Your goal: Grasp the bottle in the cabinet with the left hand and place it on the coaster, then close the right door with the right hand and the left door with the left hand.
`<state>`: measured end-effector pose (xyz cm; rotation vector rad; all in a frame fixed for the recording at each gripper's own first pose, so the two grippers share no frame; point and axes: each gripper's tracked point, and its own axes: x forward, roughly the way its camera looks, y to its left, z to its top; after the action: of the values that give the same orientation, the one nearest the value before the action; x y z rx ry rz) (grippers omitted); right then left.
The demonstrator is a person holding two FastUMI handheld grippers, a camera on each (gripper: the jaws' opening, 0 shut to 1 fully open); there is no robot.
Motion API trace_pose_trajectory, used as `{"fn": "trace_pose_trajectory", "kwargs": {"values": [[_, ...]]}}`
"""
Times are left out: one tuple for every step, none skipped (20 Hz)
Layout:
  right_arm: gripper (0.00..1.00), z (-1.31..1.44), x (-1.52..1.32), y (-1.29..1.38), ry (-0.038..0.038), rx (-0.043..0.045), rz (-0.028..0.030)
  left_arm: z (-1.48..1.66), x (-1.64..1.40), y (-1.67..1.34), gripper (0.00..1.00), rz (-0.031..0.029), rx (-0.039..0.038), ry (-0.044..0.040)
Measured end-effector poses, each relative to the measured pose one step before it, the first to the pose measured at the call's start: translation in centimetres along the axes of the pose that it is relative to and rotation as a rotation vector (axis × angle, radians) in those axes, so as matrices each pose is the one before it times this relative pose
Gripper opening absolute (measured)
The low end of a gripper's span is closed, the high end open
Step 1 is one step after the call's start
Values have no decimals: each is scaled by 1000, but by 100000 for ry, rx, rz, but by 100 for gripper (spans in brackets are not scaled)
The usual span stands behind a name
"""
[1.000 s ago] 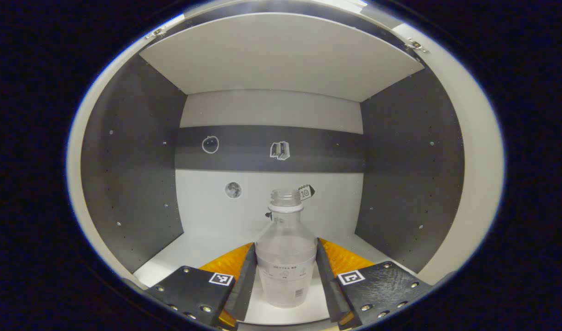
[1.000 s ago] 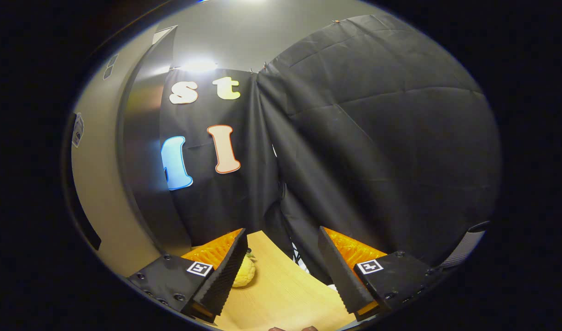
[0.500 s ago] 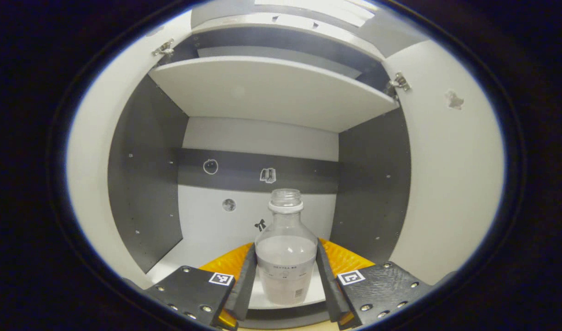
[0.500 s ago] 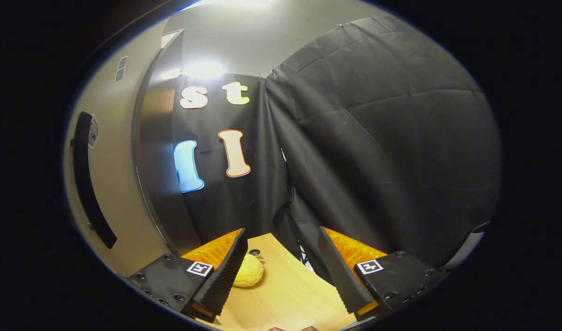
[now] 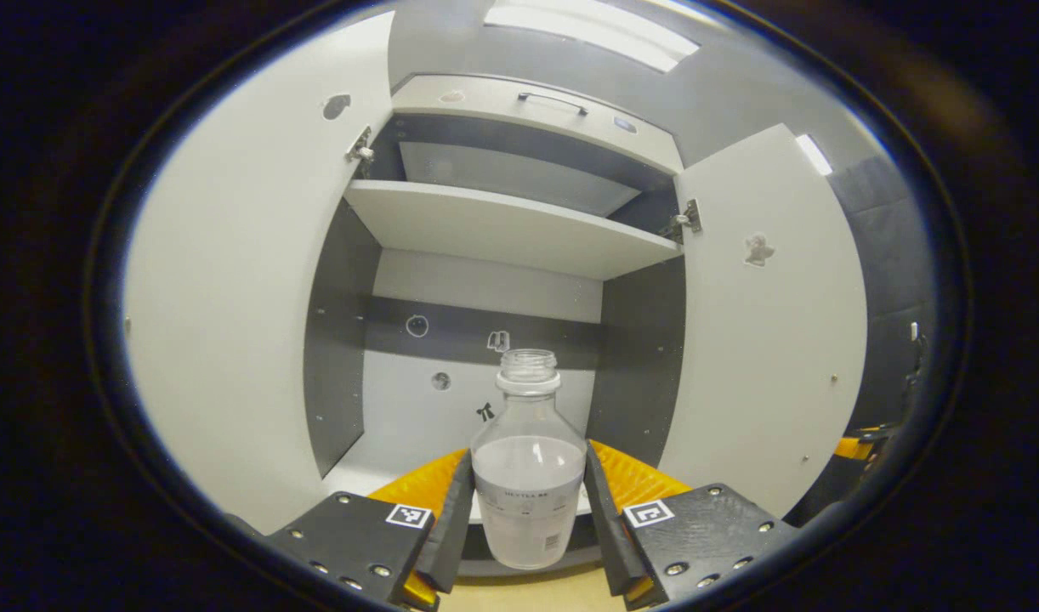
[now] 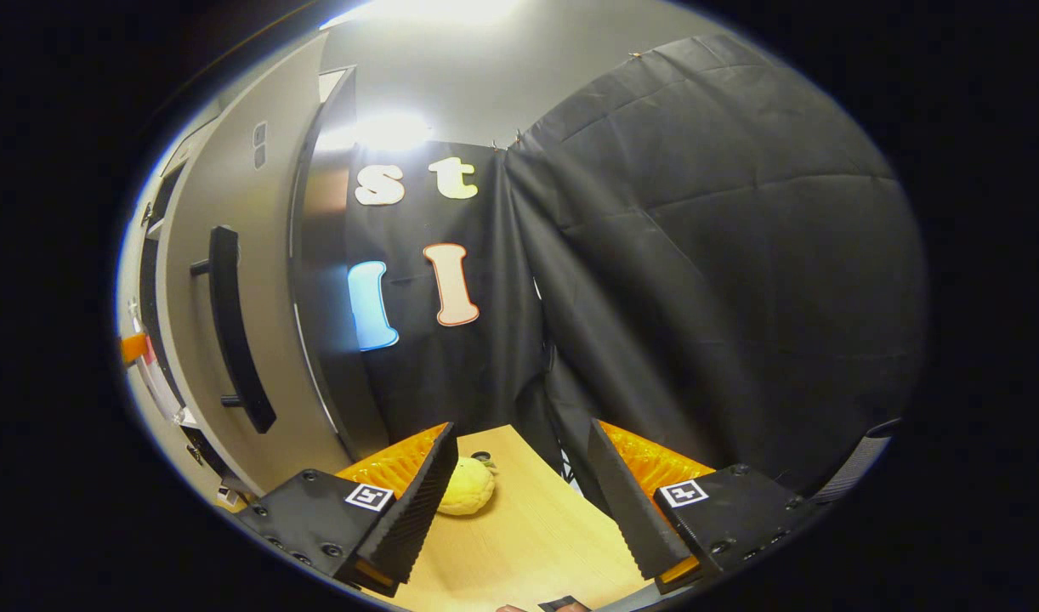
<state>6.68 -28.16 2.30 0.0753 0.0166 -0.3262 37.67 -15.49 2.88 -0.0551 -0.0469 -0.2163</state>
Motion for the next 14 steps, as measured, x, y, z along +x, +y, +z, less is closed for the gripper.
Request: {"fn": "trace_pose_trajectory", "kwargs": {"values": [[98,71,-322,19,-59,-321,550,-118,-63,66,66,400,1048,1147],[98,102,-345,-81,29,-433,488,-178,-25,44,67,340,980,1401],[98,7,-307,78,142,-119,630,-91,-61,30,67,-82,484,1504],[98,4,-365,144,211,157,1037,-135,67,-42,67,-304,27,1313],[98,130,-325,72,74,-86,671,-35,-132,102,67,88,-75,1085],[98,133,-302,7,-225,-595,687,-50,-38,-3,67,191,-107,588],[98,204,-265,59,-173,-1074,660,-19,59,-20,67,-220,-116,58],[98,56,-247,39,-27,-1081,874,-28,58,40,67,109,-4,531],[98,132,-257,151,263,-823,888,-104,-86,50,67,88,401,551],[98,36,-144,35,157,-544,620,-41,26,-14,67,-161,457,43],[98,262,-189,2,-178,-285,520,83,19,-8,67,-235,510,-390],[98,28,-259,36,-117,-341,370,73,51,77,67,220,511,103],[98,90,-212,-26,132,-384,124,8,-95,-34,66,211,248,128],[98,-44,-160,-9,175,-337,172,-20,28,-9,67,195,-226,436]]}}
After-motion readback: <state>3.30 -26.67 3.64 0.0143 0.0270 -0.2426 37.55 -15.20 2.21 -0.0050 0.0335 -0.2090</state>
